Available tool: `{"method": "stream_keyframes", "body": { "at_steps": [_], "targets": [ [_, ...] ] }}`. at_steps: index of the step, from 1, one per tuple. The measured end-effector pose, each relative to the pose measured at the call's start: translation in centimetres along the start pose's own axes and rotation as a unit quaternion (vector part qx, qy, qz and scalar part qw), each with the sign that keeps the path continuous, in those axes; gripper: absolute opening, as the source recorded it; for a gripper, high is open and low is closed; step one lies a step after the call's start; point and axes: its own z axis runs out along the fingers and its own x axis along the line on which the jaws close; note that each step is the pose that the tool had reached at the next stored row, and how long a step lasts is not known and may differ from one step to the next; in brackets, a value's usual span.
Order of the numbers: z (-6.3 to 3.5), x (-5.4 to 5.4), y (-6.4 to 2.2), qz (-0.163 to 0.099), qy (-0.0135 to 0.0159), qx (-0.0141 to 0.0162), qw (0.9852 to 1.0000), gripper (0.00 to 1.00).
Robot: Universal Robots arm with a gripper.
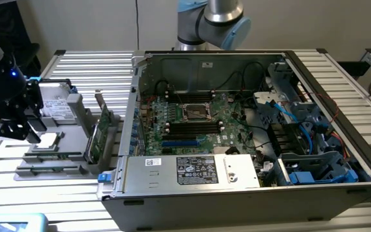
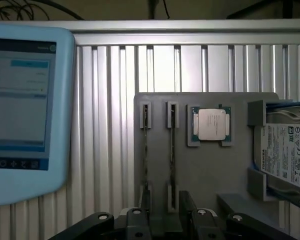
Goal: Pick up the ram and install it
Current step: 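Pick up the ram and move it above insertion slot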
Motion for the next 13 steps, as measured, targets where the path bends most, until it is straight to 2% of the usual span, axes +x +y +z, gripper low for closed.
{"method": "stream_keyframes", "body": {
  "at_steps": [5, 13],
  "targets": [
    [0.89, 0.1, -0.02, -0.016, 0.0002, -0.0004, 0.9999, 0.36],
    [2.34, 0.3, -0.01, -0.010, 0.0002, -0.0003, 0.9999, 0.36]
  ]
}}
